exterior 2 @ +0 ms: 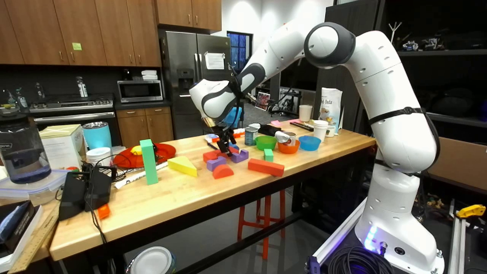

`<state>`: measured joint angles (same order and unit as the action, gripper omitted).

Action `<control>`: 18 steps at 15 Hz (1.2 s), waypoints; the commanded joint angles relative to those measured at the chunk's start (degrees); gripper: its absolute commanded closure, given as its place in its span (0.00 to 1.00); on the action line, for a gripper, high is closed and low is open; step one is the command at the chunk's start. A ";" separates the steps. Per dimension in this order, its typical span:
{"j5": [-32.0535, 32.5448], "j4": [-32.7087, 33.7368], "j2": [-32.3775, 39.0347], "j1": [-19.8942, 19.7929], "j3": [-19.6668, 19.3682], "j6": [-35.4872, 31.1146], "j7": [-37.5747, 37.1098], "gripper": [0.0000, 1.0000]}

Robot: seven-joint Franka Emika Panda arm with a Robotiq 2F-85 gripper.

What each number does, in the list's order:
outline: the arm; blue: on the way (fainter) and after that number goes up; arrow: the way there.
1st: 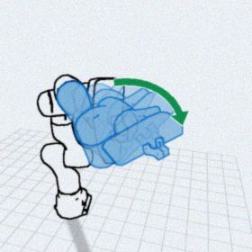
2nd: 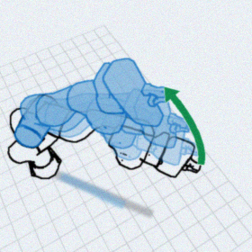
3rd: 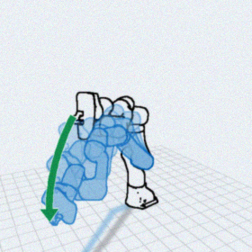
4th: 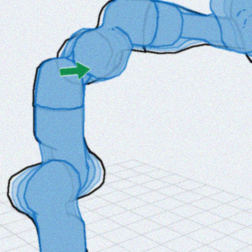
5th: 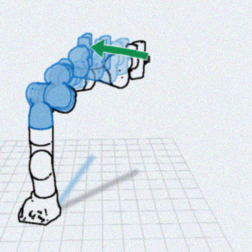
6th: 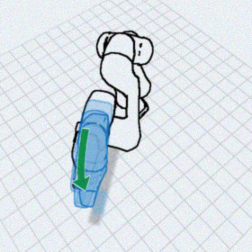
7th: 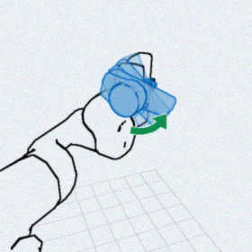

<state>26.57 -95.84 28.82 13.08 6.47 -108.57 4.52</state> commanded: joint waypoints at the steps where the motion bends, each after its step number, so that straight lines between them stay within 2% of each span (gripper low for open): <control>1: 9.51 -6.73 -5.04 1.87 -1.90 -7.24 -2.04 0.00; 4: 17.41 -9.01 -5.59 1.36 -2.38 -16.73 -6.41 0.00; 5: 13.74 -5.11 -2.92 1.08 -1.07 -11.57 -3.84 0.00; 13: 14.23 -5.17 -2.14 0.62 -0.87 -14.08 -2.61 0.00; 18: 13.93 -3.96 0.22 -0.02 -0.94 -18.61 -1.51 0.00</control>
<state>40.79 -101.15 27.53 13.88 5.49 -124.50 0.99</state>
